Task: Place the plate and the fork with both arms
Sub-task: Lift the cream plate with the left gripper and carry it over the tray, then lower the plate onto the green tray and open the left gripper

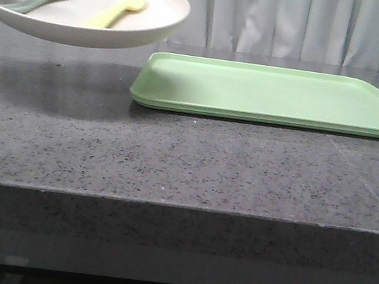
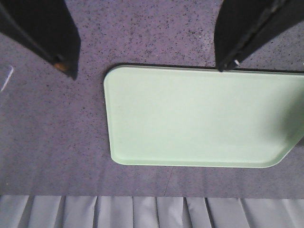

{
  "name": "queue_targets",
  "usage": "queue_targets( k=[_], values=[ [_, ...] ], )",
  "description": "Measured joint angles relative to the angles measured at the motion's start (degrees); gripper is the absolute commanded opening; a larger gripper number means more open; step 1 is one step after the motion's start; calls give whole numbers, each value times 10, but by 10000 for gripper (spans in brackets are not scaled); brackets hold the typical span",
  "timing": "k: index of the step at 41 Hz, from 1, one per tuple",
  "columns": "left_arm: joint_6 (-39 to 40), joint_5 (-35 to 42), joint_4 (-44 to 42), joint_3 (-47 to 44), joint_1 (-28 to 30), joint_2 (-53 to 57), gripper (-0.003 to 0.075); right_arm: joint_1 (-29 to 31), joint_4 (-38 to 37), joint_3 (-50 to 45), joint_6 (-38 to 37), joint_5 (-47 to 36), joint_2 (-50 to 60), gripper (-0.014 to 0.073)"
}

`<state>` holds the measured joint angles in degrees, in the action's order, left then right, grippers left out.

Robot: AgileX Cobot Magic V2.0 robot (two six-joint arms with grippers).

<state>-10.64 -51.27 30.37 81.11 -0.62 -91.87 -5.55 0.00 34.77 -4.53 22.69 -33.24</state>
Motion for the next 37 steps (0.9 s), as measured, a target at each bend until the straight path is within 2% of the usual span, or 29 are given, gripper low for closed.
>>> queue_targets(
  k=[10, 18, 28, 37],
  values=[
    [37, 1, 2, 124, -123, -119, -18, 0, 0, 0, 0, 0, 0, 601],
    [80, 1, 7, 246, -190, -221, -18, 0, 0, 0, 0, 0, 0, 601],
    [151, -7, 8, 360, -220, -317, -17, 0, 0, 0, 0, 0, 0, 601],
    [211, -2, 8, 378, -220, -350, -16, 0, 0, 0, 0, 0, 0, 601]
  ],
)
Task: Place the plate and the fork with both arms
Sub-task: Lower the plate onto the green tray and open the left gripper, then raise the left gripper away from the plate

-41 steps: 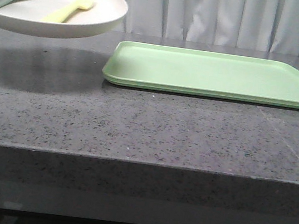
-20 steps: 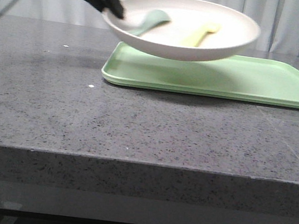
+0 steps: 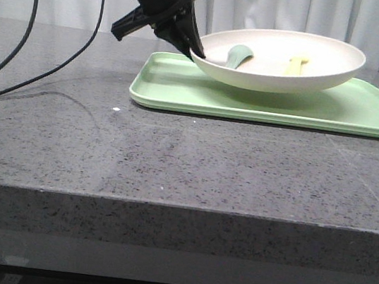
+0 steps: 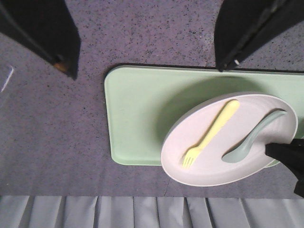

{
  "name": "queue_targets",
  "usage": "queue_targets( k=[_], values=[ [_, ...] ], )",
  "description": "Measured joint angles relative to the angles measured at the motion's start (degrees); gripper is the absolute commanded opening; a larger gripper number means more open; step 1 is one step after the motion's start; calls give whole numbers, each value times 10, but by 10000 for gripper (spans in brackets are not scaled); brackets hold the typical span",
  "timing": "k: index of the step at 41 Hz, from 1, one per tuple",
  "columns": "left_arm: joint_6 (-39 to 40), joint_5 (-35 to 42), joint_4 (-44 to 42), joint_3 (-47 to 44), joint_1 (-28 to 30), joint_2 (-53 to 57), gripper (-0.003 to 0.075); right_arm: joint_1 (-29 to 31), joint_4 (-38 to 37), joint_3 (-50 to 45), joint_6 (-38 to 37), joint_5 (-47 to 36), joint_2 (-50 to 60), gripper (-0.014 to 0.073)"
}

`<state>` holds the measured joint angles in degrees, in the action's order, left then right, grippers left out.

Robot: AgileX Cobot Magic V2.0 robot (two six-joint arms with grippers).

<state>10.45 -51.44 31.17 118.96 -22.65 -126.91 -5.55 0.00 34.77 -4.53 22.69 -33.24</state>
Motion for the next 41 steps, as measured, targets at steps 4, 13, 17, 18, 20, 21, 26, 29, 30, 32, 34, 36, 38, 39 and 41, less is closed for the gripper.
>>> queue_targets(
  k=[4, 13, 17, 18, 20, 21, 26, 29, 30, 32, 34, 36, 38, 39, 41],
  values=[
    [10, 8, -1, 0, 0, -5, -16, 0, 0, 0, 0, 0, 0, 601],
    [24, 26, -1, 0, 0, -6, -16, 0, 0, 0, 0, 0, 0, 601],
    [24, 26, -6, 0, 0, -6, -15, 0, 0, 0, 0, 0, 0, 601],
    [24, 26, -8, 0, 0, -6, -15, 0, 0, 0, 0, 0, 0, 601],
    [24, 22, -13, 0, -1, -6, -13, 0, 0, 0, 0, 0, 0, 601],
    [24, 21, -15, 0, -2, -6, -10, 0, 0, 0, 0, 0, 0, 601],
    [25, 14, -25, 0, -5, -6, 42, 0, 0, 0, 0, 0, 0, 601],
    [25, 13, -27, 0, -7, -6, 103, 0, 0, 0, 0, 0, 0, 601],
    [25, 13, -27, 1, -7, -6, 122, 0, 0, 0, 0, 0, 0, 601],
    [27, 13, -28, 1, -8, -6, 166, 0, 0, 0, 0, 0, 0, 601],
    [27, 13, -28, 1, -10, -6, 200, 0, 0, 0, 0, 0, 0, 601],
    [28, 13, -28, 2, -11, -6, 225, 0, 0, 0, 0, 0, 0, 601],
    [29, 13, -28, 2, -11, -6, 244, 0, 0, 0, 0, 0, 0, 601],
    [29, 13, -28, 3, -11, -6, 251, 0, 0, 0, 0, 0, 0, 601],
    [29, 13, -28, 3, -11, -6, 255, 0, 0, 0, 0, 0, 0, 601]
  ],
)
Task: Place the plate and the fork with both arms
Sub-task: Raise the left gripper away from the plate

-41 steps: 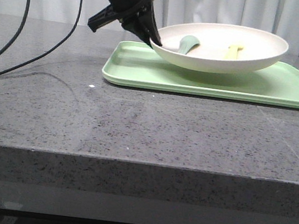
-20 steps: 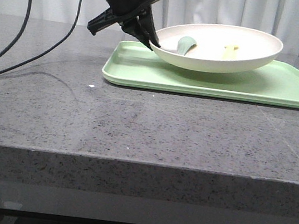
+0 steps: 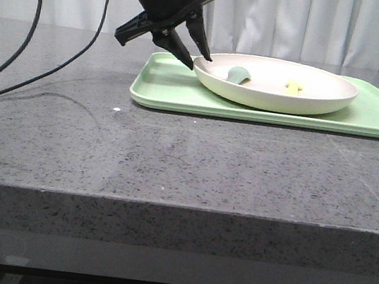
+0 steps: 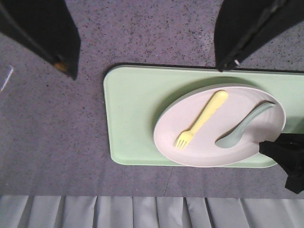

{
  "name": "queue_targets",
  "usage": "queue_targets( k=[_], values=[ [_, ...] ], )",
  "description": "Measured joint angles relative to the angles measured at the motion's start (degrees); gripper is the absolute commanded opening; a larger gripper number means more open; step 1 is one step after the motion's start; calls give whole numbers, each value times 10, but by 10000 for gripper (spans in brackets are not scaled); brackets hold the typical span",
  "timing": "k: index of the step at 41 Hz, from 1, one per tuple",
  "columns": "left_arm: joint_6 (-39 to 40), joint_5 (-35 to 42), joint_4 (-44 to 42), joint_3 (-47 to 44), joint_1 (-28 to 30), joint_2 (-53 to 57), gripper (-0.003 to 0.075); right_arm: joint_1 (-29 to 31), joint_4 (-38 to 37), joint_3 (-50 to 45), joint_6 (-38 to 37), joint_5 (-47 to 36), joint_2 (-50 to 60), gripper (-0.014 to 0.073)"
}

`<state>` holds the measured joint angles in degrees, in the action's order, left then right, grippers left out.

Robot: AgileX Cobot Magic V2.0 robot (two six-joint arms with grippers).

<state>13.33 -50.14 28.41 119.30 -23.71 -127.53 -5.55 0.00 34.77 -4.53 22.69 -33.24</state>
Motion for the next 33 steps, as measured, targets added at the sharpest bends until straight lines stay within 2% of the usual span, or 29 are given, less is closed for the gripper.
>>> queue_targets(
  k=[7, 11, 16, 18, 26, 33],
  values=[
    [-47, -39, 0, 0, 5, 16, 250, 0, 0, 0, 0, 0, 0, 601],
    [-89, -68, 0, 0, 20, 47, 211, 0, 0, 0, 0, 0, 0, 601],
    [-111, -103, -11, 1, 42, 86, 66, 0, 0, 0, 0, 0, 0, 601],
    [-113, -120, -27, 1, 47, 98, -15, 0, 0, 0, 0, 0, 0, 601],
    [-116, -197, -93, 1, 50, 122, -18, 0, 0, 0, 0, 0, 0, 601],
    [-118, -215, -115, 1, 50, 138, -18, 0, 0, 0, 0, 0, 0, 601]
  ],
)
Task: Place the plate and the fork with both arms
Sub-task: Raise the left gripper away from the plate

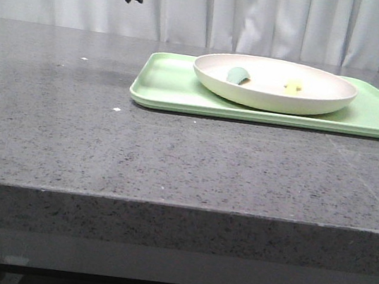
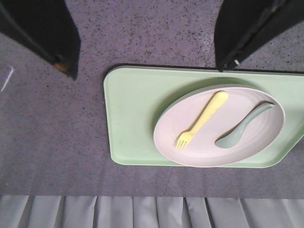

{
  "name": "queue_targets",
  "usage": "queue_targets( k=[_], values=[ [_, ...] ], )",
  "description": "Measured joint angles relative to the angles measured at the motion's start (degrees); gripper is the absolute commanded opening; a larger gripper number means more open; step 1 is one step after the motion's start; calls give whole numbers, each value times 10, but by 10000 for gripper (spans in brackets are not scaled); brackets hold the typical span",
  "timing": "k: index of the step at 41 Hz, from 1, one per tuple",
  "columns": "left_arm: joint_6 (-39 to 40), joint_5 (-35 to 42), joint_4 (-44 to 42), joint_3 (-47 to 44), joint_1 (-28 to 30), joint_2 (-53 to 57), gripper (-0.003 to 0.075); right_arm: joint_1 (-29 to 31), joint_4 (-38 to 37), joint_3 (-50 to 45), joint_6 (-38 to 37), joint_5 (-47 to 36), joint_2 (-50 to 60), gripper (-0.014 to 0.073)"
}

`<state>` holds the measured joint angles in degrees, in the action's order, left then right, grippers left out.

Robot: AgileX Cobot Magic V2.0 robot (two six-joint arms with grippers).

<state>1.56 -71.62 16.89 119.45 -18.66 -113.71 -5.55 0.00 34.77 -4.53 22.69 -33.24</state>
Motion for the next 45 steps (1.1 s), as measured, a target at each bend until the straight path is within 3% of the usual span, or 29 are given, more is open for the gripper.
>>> queue_targets(
  k=[9, 18, 31, 39, 45],
  values=[
    [5, 0, -80, -52, -1, 78, -18, 0, 0, 0, 0, 7, 0, 601],
    [37, 31, -185, -224, 21, 202, -18, 0, 0, 0, 0, 7, 0, 601],
    [41, 205, -197, -487, 48, 419, -18, 0, 0, 0, 0, 7, 0, 601],
    [41, 383, -197, -648, 48, 567, -18, 0, 0, 0, 0, 3, 0, 601],
    [41, 470, -197, -772, 47, 689, -18, 0, 0, 0, 0, -6, 0, 601]
  ],
)
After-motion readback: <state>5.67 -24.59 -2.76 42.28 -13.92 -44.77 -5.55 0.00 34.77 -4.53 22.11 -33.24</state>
